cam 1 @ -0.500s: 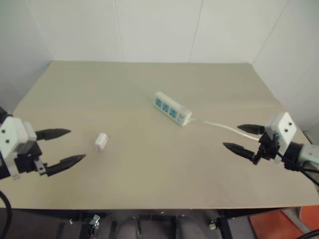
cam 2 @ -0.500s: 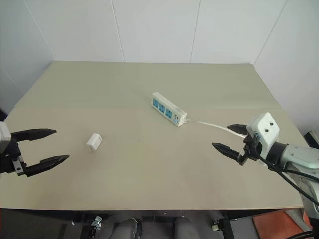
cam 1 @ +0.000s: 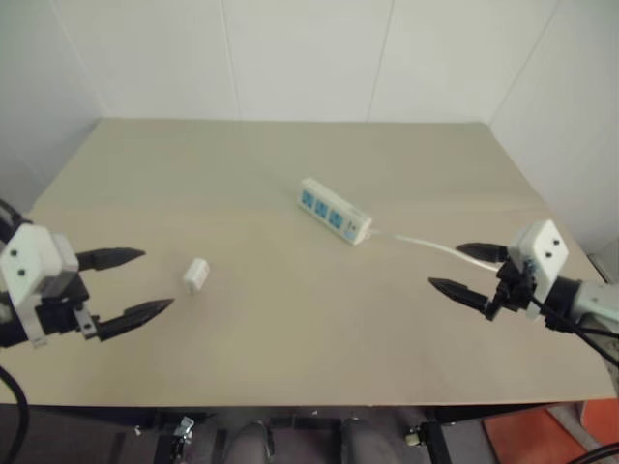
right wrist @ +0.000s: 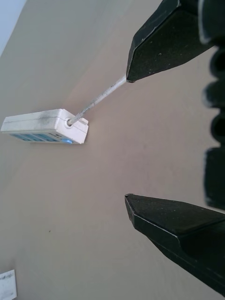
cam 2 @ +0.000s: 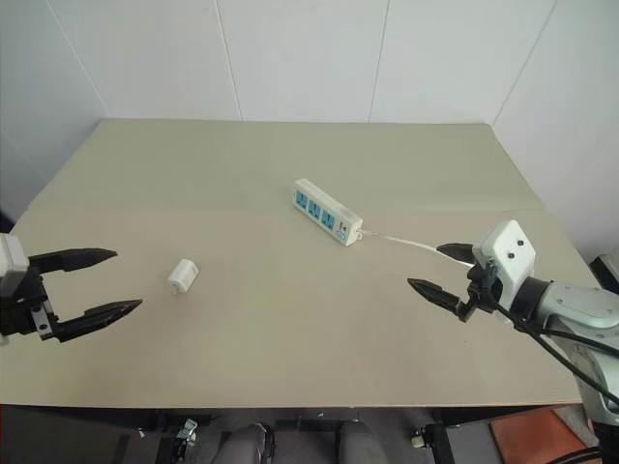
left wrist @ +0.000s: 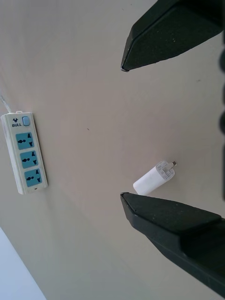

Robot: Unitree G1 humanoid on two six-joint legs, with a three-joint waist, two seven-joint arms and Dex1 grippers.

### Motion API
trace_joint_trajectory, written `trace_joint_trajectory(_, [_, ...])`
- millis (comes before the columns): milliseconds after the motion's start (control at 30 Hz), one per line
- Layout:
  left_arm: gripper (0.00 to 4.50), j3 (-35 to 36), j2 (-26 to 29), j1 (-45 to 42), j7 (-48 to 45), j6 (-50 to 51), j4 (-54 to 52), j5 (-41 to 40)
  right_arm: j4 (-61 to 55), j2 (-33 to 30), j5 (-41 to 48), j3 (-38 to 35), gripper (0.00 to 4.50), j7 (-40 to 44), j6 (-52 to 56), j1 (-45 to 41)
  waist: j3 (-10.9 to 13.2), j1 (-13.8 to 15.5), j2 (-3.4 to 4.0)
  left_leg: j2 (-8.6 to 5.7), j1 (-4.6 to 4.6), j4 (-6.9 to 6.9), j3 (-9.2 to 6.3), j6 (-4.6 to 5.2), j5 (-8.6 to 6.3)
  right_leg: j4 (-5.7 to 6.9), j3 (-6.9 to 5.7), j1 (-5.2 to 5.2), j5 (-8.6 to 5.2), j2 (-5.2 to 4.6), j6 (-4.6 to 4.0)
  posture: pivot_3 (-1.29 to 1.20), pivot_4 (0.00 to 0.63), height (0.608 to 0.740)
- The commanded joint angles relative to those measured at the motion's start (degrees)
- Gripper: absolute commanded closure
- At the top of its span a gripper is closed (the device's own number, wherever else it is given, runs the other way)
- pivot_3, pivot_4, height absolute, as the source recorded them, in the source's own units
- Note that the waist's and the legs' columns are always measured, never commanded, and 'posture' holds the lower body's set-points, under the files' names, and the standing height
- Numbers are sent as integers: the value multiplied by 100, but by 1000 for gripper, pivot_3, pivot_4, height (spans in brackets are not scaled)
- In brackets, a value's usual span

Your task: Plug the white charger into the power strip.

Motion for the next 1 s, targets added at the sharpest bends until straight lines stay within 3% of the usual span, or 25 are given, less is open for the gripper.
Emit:
trace_joint_trajectory(33, [0,-73,92,-173,140,38,-126,-121,-93,50,-78,8,33,-50,-70,-184,0,0,0,0,0,0,0,0,0,0,0,0,0,0,0,0,150,740])
trace_joint_trajectory(267, [0,-823,36,-757,516,118,-199,-308,364,704,-904,1147,33,-504,-250,-1316,0,-47,0,1,9,2,5,0,0,7,8,1,2,2,-1,0,150,740])
trace_joint_trajectory(433, [0,-1155,47,-1011,596,53,-91,-299,2049,1449,-2557,2404,33,-1275,-990,-2535,0,-38,1,-1,3,1,4,0,0,6,7,-6,2,2,-1,0,150,740])
trace_joint_trajectory(700, [0,-1218,0,-1033,627,-9,-98,-262,4701,2082,-4036,3301,33,-1904,-2297,-3655,2,-15,3,-7,-17,1,1,0,0,6,1,-25,2,-4,-1,0,150,740])
trace_joint_trajectory(867, [0,-1051,-47,-837,648,-8,-214,-283,4974,2187,-4137,3186,1600,-1878,-2641,-3760,1,-31,3,-5,-23,2,1,0,0,11,2,-33,3,-3,-2,0,150,740])
trace_joint_trajectory(1000, [0,-945,-66,-751,662,-22,-249,-317,4894,2149,-4216,3142,3099,-1808,-2797,-3733,1,-31,4,-5,-23,2,1,0,0,13,2,-33,3,-4,-2,0,150,740])
